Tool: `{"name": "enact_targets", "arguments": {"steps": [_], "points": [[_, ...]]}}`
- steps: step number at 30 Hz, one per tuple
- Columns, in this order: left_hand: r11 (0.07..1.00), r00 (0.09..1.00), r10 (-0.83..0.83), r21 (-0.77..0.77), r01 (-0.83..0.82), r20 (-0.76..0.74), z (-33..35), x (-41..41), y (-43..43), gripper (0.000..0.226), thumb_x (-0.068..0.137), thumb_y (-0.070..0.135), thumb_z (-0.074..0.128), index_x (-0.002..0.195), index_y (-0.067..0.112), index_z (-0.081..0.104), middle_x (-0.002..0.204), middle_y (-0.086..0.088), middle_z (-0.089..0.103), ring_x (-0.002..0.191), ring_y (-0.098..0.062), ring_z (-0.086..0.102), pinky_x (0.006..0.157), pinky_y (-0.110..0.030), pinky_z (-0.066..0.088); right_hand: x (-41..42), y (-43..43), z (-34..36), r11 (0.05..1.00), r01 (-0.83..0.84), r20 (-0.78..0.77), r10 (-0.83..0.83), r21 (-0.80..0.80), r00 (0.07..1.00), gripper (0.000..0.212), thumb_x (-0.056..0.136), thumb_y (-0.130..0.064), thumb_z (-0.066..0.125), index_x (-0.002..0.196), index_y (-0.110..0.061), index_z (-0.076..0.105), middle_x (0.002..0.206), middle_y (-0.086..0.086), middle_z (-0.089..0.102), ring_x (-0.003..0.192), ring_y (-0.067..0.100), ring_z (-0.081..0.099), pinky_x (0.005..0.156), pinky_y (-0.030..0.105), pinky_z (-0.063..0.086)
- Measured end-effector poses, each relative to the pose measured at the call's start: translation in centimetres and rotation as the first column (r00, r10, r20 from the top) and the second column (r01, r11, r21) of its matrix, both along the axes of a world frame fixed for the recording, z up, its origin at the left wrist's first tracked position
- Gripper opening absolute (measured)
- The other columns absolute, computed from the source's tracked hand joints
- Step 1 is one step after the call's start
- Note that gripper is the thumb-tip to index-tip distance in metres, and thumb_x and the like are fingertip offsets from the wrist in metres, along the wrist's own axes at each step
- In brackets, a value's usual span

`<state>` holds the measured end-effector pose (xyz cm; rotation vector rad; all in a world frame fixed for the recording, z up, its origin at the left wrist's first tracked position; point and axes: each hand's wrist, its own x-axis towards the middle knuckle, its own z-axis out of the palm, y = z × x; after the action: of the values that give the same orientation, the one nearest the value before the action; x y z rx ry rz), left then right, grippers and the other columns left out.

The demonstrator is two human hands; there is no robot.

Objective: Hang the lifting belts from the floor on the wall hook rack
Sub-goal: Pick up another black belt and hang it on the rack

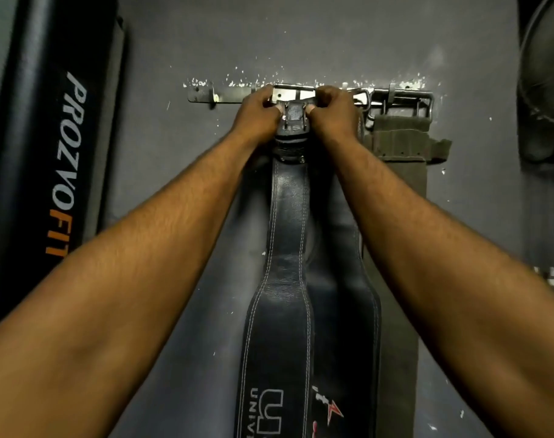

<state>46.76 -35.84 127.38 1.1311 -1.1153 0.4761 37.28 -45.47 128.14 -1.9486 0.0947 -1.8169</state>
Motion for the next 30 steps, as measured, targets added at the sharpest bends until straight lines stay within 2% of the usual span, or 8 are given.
{"name": "enact_targets", "arguments": {"steps": [2,6,9,15,19,24,27,30], "points": [[1.000,1.000,-0.013,0.006,0.013,0.020,0.9,0.2,-0.7,0.033,0.085,-0.002,0.053,0.110,0.011,0.068,0.103,-0.013,0.074,0.098,-0.031,0.071,0.092,-0.051,0.056,0.6,-0.9,1.3,0.995,0.096,-0.039,-0.097,-0.029,0.995,0.015,0.088,-0.006,0.061,0.081,-0.019,0.063,0.091,0.003,0.065,0.084,0.014,0.056,0.056,0.015,0.040],[0.998,0.998,0.032,0.046,-0.034,0.046,3.1,2.3,-2.6,0.041,0.073,0.003,0.050,0.109,0.011,0.069,0.097,-0.017,0.073,0.092,-0.036,0.071,0.084,-0.054,0.058,1.3,-1.3,2.3,0.982,0.170,-0.025,-0.173,-0.078,0.985,0.034,0.086,-0.005,0.059,0.117,-0.011,0.069,0.123,0.009,0.066,0.102,0.019,0.062,0.091,0.026,0.048],[0.989,0.993,0.111,0.099,-0.113,0.032,3.2,1.0,-2.2,0.030,0.081,-0.004,0.047,0.105,0.000,0.065,0.073,-0.010,0.061,0.072,-0.025,0.061,0.066,-0.034,0.054,1.0,-0.9,2.8,0.966,0.237,-0.088,-0.246,-0.100,0.965,0.033,0.088,-0.008,0.055,0.117,-0.008,0.068,0.130,0.013,0.060,0.111,0.028,0.062,0.092,0.027,0.048],[0.992,0.998,0.065,0.111,-0.065,0.004,-2.0,1.8,-2.3,0.056,0.086,0.028,0.060,0.139,0.015,0.050,0.129,-0.009,0.064,0.118,-0.026,0.062,0.102,-0.047,0.051,0.6,-0.6,-0.6,0.970,0.210,-0.207,-0.232,-0.122,0.950,0.033,0.092,-0.024,0.062,0.121,-0.007,0.065,0.141,0.017,0.050,0.120,0.029,0.058,0.101,0.033,0.047],[0.993,0.991,-0.053,0.094,0.065,-0.124,-10.0,-1.3,-0.8,0.058,0.095,0.019,0.061,0.147,0.012,0.035,0.125,-0.004,0.059,0.108,-0.017,0.061,0.084,-0.030,0.056,-0.9,-0.7,-6.6,0.996,0.089,-0.149,-0.090,-0.016,0.985,0.062,0.087,-0.022,0.073,0.142,-0.013,0.047,0.146,0.016,0.045,0.127,0.027,0.052,0.100,0.024,0.041],[0.908,0.939,-0.175,0.321,0.271,-0.297,-18.9,-1.7,0.9,0.028,0.098,0.002,0.053,0.124,-0.001,0.059,0.075,0.003,0.068,0.051,0.004,0.063,0.049,-0.008,0.046,-1.4,-2.0,-16.4,0.919,-0.135,-0.345,0.270,0.369,0.899,0.027,0.081,-0.019,0.081,0.094,-0.017,0.058,0.093,0.012,0.069,0.084,0.029,0.071,0.076,0.047,0.062],[0.809,0.885,-0.232,0.426,0.406,-0.404,-24.0,-1.2,1.6,0.030,0.099,0.009,0.052,0.127,0.005,0.061,0.100,-0.001,0.074,0.082,-0.003,0.072,0.074,-0.014,0.057,-0.9,-3.2,-23.2,0.922,-0.077,-0.467,0.263,0.379,0.844,0.032,0.075,-0.032,0.083,0.065,-0.019,0.056,0.062,0.002,0.059,0.060,0.019,0.054,0.063,0.040,0.049],[0.859,0.867,-0.219,0.333,0.389,-0.448,-27.1,-0.7,0.9,0.030,0.098,0.015,0.055,0.128,0.008,0.061,0.117,-0.011,0.072,0.105,-0.020,0.071,0.087,-0.026,0.058,-0.4,-3.2,-26.6,0.951,0.024,-0.498,0.140,0.309,0.856,0.042,0.077,-0.040,0.081,0.060,-0.017,0.050,0.057,-0.006,0.052,0.056,0.013,0.045,0.061,0.031,0.039]]}}
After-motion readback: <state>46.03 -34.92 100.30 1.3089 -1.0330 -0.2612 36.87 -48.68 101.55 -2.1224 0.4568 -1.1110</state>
